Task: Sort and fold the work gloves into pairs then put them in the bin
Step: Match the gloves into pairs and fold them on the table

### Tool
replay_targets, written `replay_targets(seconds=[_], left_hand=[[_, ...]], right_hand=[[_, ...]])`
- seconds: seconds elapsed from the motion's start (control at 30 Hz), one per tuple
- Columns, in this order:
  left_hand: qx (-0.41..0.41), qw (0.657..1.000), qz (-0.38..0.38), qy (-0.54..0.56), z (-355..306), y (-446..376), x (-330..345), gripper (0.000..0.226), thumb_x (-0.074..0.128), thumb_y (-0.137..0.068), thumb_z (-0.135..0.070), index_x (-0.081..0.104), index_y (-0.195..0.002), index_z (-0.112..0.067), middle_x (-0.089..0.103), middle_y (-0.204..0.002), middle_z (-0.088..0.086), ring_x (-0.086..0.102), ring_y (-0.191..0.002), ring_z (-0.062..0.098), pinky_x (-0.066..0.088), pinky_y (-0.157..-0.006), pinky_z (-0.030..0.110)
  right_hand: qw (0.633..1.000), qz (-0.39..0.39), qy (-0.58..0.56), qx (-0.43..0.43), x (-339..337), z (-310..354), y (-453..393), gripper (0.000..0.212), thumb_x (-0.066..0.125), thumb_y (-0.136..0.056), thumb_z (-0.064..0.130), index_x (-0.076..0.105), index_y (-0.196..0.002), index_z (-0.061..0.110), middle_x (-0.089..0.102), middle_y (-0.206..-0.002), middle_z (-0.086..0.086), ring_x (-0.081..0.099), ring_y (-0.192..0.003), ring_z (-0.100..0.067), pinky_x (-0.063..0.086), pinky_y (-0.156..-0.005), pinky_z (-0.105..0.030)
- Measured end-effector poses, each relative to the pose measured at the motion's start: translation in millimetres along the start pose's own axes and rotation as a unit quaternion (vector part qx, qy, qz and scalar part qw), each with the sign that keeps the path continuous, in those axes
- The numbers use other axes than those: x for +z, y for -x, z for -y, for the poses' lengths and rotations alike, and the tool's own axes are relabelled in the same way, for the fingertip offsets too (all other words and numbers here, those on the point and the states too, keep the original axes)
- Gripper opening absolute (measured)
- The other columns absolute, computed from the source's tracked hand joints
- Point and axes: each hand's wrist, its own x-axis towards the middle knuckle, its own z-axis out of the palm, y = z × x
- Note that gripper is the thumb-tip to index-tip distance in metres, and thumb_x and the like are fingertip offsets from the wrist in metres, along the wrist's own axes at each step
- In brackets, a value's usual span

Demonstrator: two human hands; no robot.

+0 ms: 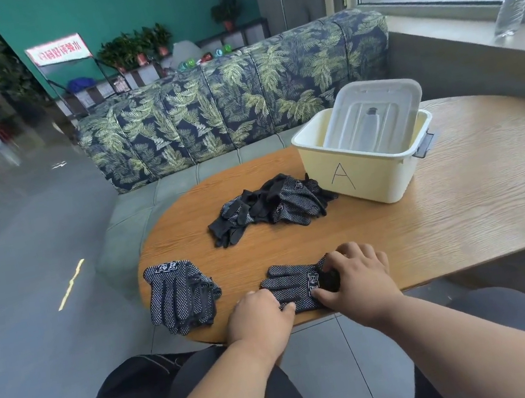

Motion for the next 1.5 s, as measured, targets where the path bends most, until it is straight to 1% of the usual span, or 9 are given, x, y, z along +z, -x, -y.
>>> replay_targets(seconds=[0.3,0.5,0.67,0.83,1.03,1.13,1.2,1.33,1.5], left_hand=[[0.015,0.999,0.016,0.043,3.9,1.6,-0.6,0.030,0.064,-0.089,-0.058,0.062,-0.095,-0.029,0.059,-0.109,-0.006,0.060,-0.104,0.019,0.048,-0.085,0.031],[0.048,0.997,0.027,0.061,1.5,1.0,2.4,0.026,0.060,-0.096,-0.048,0.064,-0.088,-0.024,0.059,-0.100,-0.004,0.058,-0.096,0.020,0.047,-0.081,0.033],[0.026,0.989,0.017,0.147,-2.7,4.6,-0.7,0.025,0.065,-0.092,-0.048,0.058,-0.086,-0.025,0.061,-0.081,-0.008,0.056,-0.076,0.012,0.040,-0.063,0.030],[-0.031,0.958,0.079,0.275,6.1,-1.8,1.0,0.020,0.064,-0.093,-0.049,0.061,-0.105,-0.032,0.068,-0.089,-0.007,0.062,-0.076,0.010,0.046,-0.069,0.029],[-0.043,0.940,0.110,0.320,11.6,-1.7,5.1,0.023,0.076,-0.088,-0.035,0.062,-0.106,-0.037,0.067,-0.106,-0.002,0.065,-0.090,0.011,0.045,-0.072,0.024],[-0.052,0.931,0.108,0.345,13.5,-2.1,5.8,0.025,0.080,-0.086,-0.033,0.064,-0.105,-0.037,0.067,-0.107,-0.003,0.065,-0.096,0.012,0.050,-0.082,0.028],[-0.060,0.925,0.104,0.360,15.3,-3.6,6.3,0.027,0.081,-0.085,-0.030,0.065,-0.106,-0.036,0.068,-0.105,-0.001,0.067,-0.095,0.014,0.053,-0.087,0.031],[-0.071,0.885,0.149,0.435,15.2,-2.9,4.7,0.031,0.078,-0.089,-0.015,0.062,-0.114,-0.024,0.068,-0.109,0.012,0.076,-0.090,0.018,0.061,-0.080,0.029],[-0.096,0.851,0.163,0.489,17.1,-7.0,6.4,0.034,0.080,-0.089,-0.026,0.065,-0.118,-0.019,0.070,-0.115,0.010,0.077,-0.091,0.018,0.063,-0.085,0.035]], right_hand=[[1.000,-0.003,0.017,0.007,2.9,6.9,3.4,0.069,0.049,-0.068,0.089,0.058,-0.114,0.039,0.049,-0.122,0.008,0.040,-0.125,-0.023,0.028,-0.104,-0.041],[1.000,-0.006,0.017,0.010,3.3,6.2,3.4,0.069,0.048,-0.067,0.090,0.058,-0.113,0.040,0.050,-0.121,0.008,0.040,-0.124,-0.023,0.028,-0.103,-0.041],[1.000,-0.001,0.010,0.012,5.0,4.4,2.1,0.070,0.048,-0.066,0.090,0.058,-0.113,0.040,0.049,-0.121,0.008,0.041,-0.124,-0.023,0.029,-0.104,-0.041],[1.000,0.002,0.004,0.012,4.9,4.7,1.6,0.070,0.048,-0.065,0.090,0.058,-0.113,0.040,0.049,-0.121,0.008,0.040,-0.124,-0.023,0.028,-0.103,-0.041],[1.000,0.002,0.015,0.018,5.7,7.0,1.2,0.073,0.046,-0.064,0.095,0.057,-0.111,0.041,0.050,-0.120,0.008,0.041,-0.124,-0.023,0.029,-0.103,-0.041],[1.000,0.009,0.005,0.020,5.1,3.4,-0.5,0.071,0.050,-0.064,0.095,0.056,-0.110,0.041,0.049,-0.122,0.009,0.040,-0.124,-0.022,0.029,-0.104,-0.041],[1.000,0.012,0.000,0.018,5.4,1.2,-0.7,0.070,0.050,-0.064,0.094,0.055,-0.109,0.041,0.047,-0.123,0.010,0.040,-0.125,-0.022,0.028,-0.104,-0.041],[1.000,0.011,-0.004,0.011,6.8,0.6,-0.8,0.069,0.052,-0.065,0.093,0.055,-0.110,0.041,0.048,-0.122,0.010,0.040,-0.124,-0.022,0.029,-0.103,-0.041],[1.000,0.011,0.004,0.013,6.1,2.9,-0.3,0.068,0.051,-0.066,0.091,0.055,-0.112,0.041,0.047,-0.122,0.010,0.040,-0.125,-0.022,0.028,-0.104,-0.041]])
